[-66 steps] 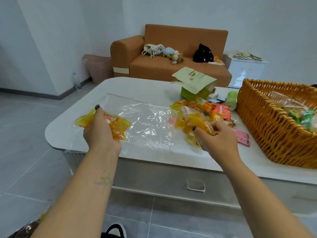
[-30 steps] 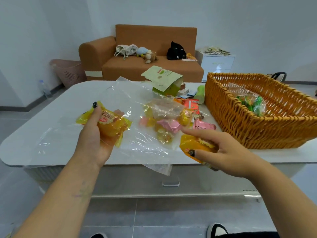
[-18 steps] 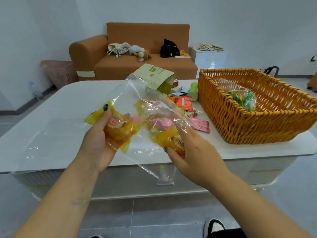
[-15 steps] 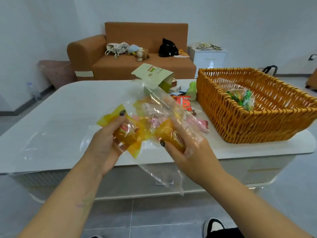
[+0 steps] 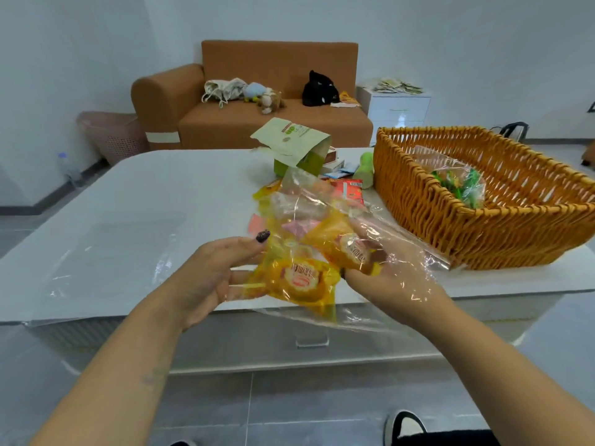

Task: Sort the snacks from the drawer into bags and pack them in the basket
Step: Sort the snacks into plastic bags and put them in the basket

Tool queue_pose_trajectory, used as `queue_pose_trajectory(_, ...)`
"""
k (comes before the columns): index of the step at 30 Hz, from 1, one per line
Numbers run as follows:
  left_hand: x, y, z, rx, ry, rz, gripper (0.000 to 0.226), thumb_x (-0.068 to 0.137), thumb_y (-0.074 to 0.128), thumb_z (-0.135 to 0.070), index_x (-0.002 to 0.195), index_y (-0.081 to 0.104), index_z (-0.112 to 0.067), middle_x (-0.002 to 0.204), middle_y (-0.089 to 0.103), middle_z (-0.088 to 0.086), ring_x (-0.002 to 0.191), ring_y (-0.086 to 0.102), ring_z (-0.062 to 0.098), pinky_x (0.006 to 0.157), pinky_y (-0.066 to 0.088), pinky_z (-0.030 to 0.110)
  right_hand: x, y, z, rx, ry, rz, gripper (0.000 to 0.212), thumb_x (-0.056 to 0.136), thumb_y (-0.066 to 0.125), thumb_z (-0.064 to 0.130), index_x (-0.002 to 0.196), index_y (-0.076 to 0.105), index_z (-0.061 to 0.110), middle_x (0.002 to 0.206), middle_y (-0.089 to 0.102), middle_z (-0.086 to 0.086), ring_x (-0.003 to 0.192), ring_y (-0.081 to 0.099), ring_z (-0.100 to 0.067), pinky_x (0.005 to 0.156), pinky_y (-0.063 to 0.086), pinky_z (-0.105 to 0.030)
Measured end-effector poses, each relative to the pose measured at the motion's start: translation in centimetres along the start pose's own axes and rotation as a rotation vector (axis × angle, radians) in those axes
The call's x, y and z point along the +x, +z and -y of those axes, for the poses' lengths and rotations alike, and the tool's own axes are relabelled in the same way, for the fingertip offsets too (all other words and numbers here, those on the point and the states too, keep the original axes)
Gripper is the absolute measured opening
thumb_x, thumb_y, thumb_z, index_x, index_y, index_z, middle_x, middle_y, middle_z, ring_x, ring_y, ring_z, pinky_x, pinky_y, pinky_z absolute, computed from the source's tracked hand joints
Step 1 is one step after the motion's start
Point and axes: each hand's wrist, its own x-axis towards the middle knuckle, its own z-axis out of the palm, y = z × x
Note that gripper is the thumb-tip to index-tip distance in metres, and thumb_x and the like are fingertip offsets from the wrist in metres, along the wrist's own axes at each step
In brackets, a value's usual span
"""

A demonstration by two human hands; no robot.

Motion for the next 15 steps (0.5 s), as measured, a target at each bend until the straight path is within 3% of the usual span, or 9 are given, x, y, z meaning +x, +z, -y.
queue_pose_trajectory(2,-0.2,0.6,0.4,0.067,-0.038,0.093,0.053,0.074,0.063,-0.050,0.117,0.065,-0.018,0.111,0.073,0.009,0.097,0.072,0.032,0.076,0.061,0.041,-0.2,0.3,-0.3,0.011,-0.013,-0.006,0.034,0.082,0.073,0.014,0.084,0.062,0.045,0.068,0.061,0.033,0.077,0.060,0.012,0.063,0.039,0.001)
queue_pose_trajectory(4,-0.2,1.6,1.1,0.106,-0.055,0.133,0.056,0.078,0.061,-0.058,0.123,0.061,-0.024,0.113,0.073,0.006,0.101,0.071,0.030,0.081,0.059,0.045,-0.5,0.4,-0.4,-0.085,-0.098,0.039,0.030,0.084,0.072,0.021,0.075,0.062,0.048,0.081,0.062,0.035,0.086,0.057,0.012,0.071,0.039,0.000)
queue_pose_trajectory(6,-0.2,2.4,1.8,0.136,-0.060,0.119,0.059,0.080,0.064,-0.062,0.125,0.059,-0.025,0.116,0.072,0.004,0.104,0.070,0.028,0.090,0.055,0.051,-0.8,0.4,-0.1,-0.114,-0.108,0.169,0.037,0.087,0.069,0.021,0.083,0.057,0.056,0.097,0.055,0.040,0.096,0.051,0.017,0.076,0.038,0.000)
queue_pose_trajectory(8,-0.1,2.6,2.2,0.163,-0.066,0.103,0.062,0.076,0.064,-0.067,0.124,0.060,-0.028,0.118,0.071,0.002,0.109,0.067,0.026,0.097,0.050,0.055,-1.1,0.3,0.0,-0.103,-0.058,0.305,0.040,0.088,0.066,0.018,0.089,0.054,0.056,0.092,0.054,0.045,0.095,0.050,0.021,0.076,0.038,0.001)
queue_pose_trajectory(10,-0.2,2.7,2.3,0.162,-0.054,0.081,0.062,0.073,0.068,-0.067,0.122,0.062,-0.029,0.117,0.071,0.001,0.108,0.068,0.025,0.097,0.050,0.056,-0.9,-0.1,0.0,-0.015,0.013,0.338,0.032,0.085,0.067,0.013,0.084,0.061,0.045,0.082,0.063,0.034,0.084,0.057,0.017,0.070,0.041,-0.002)
queue_pose_trajectory(12,-0.2,2.9,2.3,0.143,-0.023,0.051,0.059,0.073,0.066,-0.060,0.122,0.062,-0.028,0.114,0.072,0.002,0.104,0.070,0.026,0.094,0.052,0.055,-0.5,-0.7,-0.1,0.179,0.126,0.266,0.027,0.082,0.071,0.007,0.083,0.066,0.034,0.078,0.070,0.023,0.078,0.064,0.009,0.067,0.048,-0.009)
queue_pose_trajectory(15,-0.1,3.0,2.1,0.085,0.041,0.002,0.056,0.071,0.065,-0.052,0.121,0.062,-0.026,0.109,0.074,0.003,0.099,0.071,0.027,0.088,0.055,0.052,-0.1,-1.3,-0.2,0.457,0.284,0.264,0.034,0.080,0.074,0.008,0.107,0.065,0.026,0.098,0.073,0.014,0.089,0.067,0.005,0.077,0.052,-0.011)
